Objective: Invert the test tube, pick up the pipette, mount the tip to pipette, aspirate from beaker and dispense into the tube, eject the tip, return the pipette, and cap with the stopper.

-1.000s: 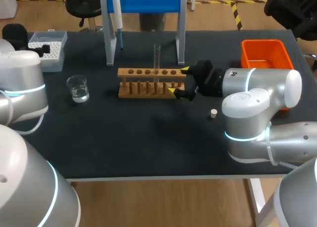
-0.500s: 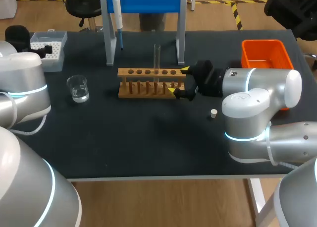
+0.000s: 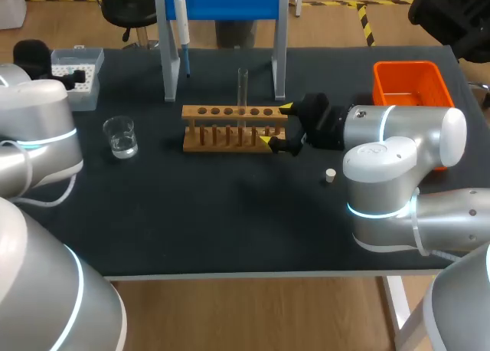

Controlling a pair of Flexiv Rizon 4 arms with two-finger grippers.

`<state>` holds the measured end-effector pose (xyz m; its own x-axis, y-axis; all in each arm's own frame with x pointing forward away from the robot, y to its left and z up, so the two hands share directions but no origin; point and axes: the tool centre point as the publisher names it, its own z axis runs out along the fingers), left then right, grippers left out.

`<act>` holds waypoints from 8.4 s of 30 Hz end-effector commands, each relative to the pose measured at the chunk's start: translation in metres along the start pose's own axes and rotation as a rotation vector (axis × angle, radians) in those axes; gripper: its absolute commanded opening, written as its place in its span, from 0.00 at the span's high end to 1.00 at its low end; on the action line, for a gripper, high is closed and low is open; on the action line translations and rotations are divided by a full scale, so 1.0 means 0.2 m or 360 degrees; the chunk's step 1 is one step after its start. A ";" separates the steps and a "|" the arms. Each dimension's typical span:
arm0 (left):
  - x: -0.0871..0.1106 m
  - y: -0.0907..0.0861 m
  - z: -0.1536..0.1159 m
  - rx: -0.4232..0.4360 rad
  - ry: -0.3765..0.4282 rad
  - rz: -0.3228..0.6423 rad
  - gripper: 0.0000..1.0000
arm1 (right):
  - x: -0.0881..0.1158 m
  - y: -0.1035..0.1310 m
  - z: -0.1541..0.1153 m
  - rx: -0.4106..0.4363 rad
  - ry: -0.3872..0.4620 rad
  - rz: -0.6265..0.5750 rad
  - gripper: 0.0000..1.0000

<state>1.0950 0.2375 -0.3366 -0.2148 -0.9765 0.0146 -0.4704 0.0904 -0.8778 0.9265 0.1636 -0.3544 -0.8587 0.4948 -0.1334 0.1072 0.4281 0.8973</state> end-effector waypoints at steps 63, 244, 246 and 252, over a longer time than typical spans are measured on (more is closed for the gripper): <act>-0.06 0.02 0.18 0.0028 -0.0006 -0.0004 0.50 | 0.00 0.00 0.00 -0.0002 0.0001 0.0000 0.00; -0.10 -0.14 0.16 0.0035 -0.0068 0.0141 1.00 | 0.00 0.00 0.00 -0.0002 0.0001 0.0000 0.00; -0.10 -0.15 0.16 0.0038 -0.0071 0.0147 1.00 | 0.00 0.00 0.00 -0.0002 0.0001 0.0000 0.00; -0.10 -0.18 0.14 0.0045 -0.0085 0.0167 1.00 | 0.00 0.00 0.00 -0.0002 0.0001 0.0000 0.00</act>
<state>1.1424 0.2485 -0.3236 -0.2141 -0.9713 -0.1038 -0.4157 0.1868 -0.8901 0.9265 0.1636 -0.3544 -0.8587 0.4948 -0.1334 0.1072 0.4281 0.8973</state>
